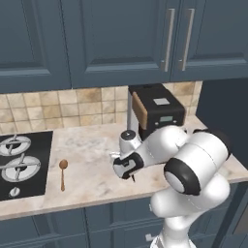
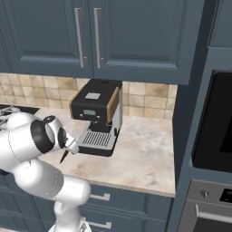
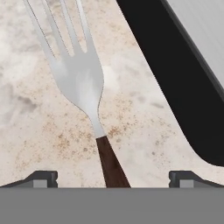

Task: Take the fork and place it on the left side of the plate. Then take the spoon and place it on the right side of the plate. Make sure they're directly next to the plate.

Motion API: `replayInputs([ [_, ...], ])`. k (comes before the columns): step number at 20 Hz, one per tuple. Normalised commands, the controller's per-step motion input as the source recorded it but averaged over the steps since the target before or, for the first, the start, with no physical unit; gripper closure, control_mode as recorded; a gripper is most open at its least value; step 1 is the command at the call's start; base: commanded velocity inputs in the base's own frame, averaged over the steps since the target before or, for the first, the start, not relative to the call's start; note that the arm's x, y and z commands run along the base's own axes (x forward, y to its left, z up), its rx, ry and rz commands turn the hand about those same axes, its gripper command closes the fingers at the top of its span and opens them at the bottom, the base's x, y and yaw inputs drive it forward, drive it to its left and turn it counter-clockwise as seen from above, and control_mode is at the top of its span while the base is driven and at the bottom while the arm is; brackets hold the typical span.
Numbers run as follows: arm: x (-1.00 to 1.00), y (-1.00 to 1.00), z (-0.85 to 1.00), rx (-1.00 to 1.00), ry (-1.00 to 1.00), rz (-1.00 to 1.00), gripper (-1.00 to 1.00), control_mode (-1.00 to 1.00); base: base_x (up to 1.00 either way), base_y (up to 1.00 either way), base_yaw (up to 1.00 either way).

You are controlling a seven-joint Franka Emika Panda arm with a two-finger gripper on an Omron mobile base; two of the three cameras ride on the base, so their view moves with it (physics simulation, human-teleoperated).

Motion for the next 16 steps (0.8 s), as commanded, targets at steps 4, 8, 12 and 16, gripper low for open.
replayInputs([
  [4, 0.14, 0.00, -0.93, 0.00, 0.00, 0.00, 1.00, -1.00, 0.00, 0.00, 0.00],
  [8, 0.19, 0.01, -1.00, 0.00, 0.00, 0.00, 1.00, -1.00, 0.00, 0.00, 0.00],
  [12, 0.18, 0.15, -1.00, 0.00, 0.00, 0.00, 1.00, -1.00, 0.00, 0.00, 0.00],
  [16, 0.01, 0.43, -0.95, 0.00, 0.00, -0.03, 1.00, -1.00, 0.00, 0.00, 0.00],
])
